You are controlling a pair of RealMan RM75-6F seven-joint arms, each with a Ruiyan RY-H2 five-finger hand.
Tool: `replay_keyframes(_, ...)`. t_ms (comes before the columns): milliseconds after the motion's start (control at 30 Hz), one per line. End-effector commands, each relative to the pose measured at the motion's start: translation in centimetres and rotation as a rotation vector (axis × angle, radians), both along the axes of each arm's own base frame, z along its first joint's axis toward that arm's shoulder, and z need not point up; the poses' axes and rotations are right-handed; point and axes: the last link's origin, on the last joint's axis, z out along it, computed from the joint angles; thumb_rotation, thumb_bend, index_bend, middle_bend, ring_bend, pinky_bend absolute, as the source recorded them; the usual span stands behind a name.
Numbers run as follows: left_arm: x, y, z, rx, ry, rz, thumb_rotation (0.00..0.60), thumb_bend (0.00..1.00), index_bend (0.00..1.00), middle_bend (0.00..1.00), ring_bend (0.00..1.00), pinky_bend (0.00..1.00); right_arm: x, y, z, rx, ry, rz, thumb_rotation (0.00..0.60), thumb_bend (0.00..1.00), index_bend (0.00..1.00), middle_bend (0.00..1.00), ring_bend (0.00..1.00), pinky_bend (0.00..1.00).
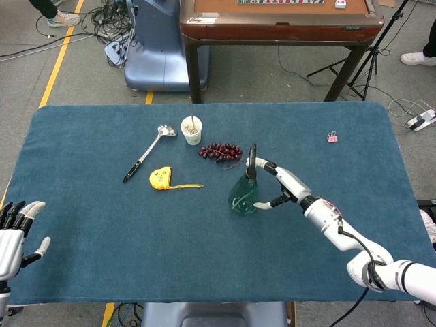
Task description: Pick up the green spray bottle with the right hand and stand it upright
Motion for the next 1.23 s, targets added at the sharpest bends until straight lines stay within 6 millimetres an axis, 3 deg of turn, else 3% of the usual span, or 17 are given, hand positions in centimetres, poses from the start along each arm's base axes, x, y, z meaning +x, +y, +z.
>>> replay_keyframes(33, 0.1, 0.0, 0.0, -0.001, -0.001, -0.002, 0.6, 0.33, 0.15, 0.17, 0.09, 0.01, -0.6, 0.4, 0.5, -0.021, 0.02, 0.002, 0.6, 0.0, 0.14, 0.06, 0.0, 0.0)
replay_keyframes(333, 0.1, 0.3, 0.1, -0.002, 0.003, -0.009, 0.6, 0.33, 0.15, 0.17, 0.09, 0.01, -4.0, 2.9, 4.2, -0.163, 0.139, -0.008, 0.6, 0.01, 0.14, 0.09, 0.0, 0.0)
replay_keyframes(500, 0.2, 0.7, -0.1, -0.013, 0.004, -0.012, 0.6, 0.33, 0.15, 0.17, 0.09, 0.01, -6.9, 6.1, 7.1, -0.339, 0.274, -0.057, 0.6, 0.09, 0.16, 0.15, 0.02, 0.03)
replay_keyframes(700, 0.6, 1.3, -0.5, -0.032, 0.007, -0.029, 0.6, 0.33, 0.15, 0.17, 0.09, 0.01, -9.9, 10.7, 9.5, -0.483, 0.473, -0.082, 0.6, 0.09, 0.19, 0.18, 0.04, 0.04)
replay_keyframes(1000, 1.8, 2.0, -1.4, -0.063, 0.006, -0.072, 0.6, 0.33, 0.15, 0.17, 0.09, 0.01, -12.2, 16.4, 11.6, -0.606, 0.638, -0.132, 0.6, 0.09, 0.22, 0.21, 0.05, 0.06)
replay_keyframes(1233, 2.1, 2.2, -1.6, -0.069, 0.006, -0.072, 0.6, 0.33, 0.15, 0.17, 0.09, 0.01, -13.1, 18.5, 11.9, -0.639, 0.645, -0.177, 0.6, 0.09, 0.24, 0.22, 0.06, 0.06)
